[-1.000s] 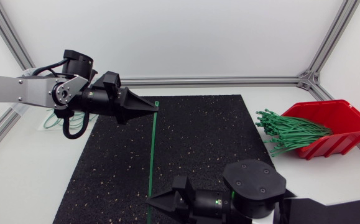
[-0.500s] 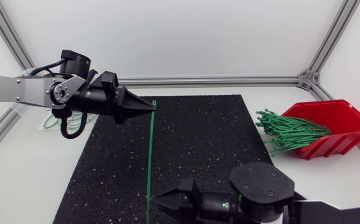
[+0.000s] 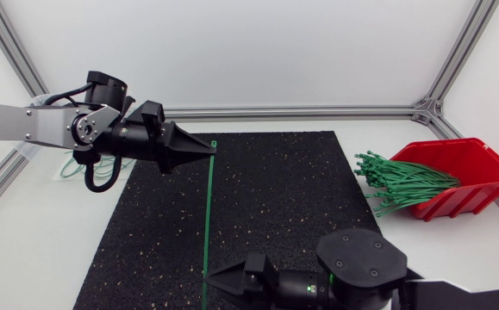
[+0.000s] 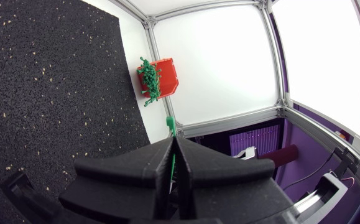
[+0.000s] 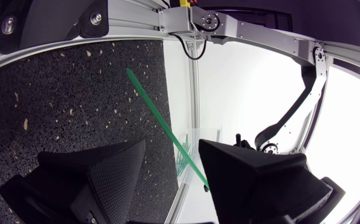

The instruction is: Take a green cable tie from the red box, thread the tail through the head to close it, then place it in the transparent bin on the left.

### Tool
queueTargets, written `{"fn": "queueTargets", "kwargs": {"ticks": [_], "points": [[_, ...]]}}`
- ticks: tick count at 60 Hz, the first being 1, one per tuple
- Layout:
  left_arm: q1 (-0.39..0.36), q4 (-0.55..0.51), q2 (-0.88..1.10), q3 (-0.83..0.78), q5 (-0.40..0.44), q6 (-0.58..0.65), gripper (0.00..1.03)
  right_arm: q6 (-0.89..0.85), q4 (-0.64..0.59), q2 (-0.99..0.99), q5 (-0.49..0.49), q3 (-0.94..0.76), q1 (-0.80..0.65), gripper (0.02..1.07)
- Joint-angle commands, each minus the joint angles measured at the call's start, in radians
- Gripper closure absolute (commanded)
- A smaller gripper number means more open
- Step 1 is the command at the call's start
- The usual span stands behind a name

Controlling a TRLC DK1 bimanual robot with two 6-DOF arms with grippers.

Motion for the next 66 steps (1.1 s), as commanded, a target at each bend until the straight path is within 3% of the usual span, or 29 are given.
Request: {"fn": "queueTargets", "kwargs": {"ticks": [1,14,28,34,57,66], "points": [[0.0,-0.007,0.029,0.029,0.018,-0.02,1.0,-0.017,0.009,0.023,0.006,-0.012,0.022,0.4],[-0.005,-0.006,0.035,0.03,0.018,-0.02,1.0,-0.023,0.047,0.073,0.003,0.014,0.04,0.46],[-0.008,-0.007,0.035,0.032,0.018,-0.019,1.0,-0.028,0.068,0.092,-0.003,0.043,0.048,0.65],[-0.01,-0.007,0.036,0.033,0.018,-0.019,1.0,-0.028,0.07,0.096,-0.005,0.048,0.054,0.66],[0.0,-0.009,0.036,0.038,0.02,-0.019,1.0,-0.037,0.07,0.072,-0.003,0.019,0.062,0.93],[0.0,-0.009,0.038,0.039,0.018,-0.019,1.0,-0.035,0.068,0.057,0.0,0.014,0.062,0.94]]}}
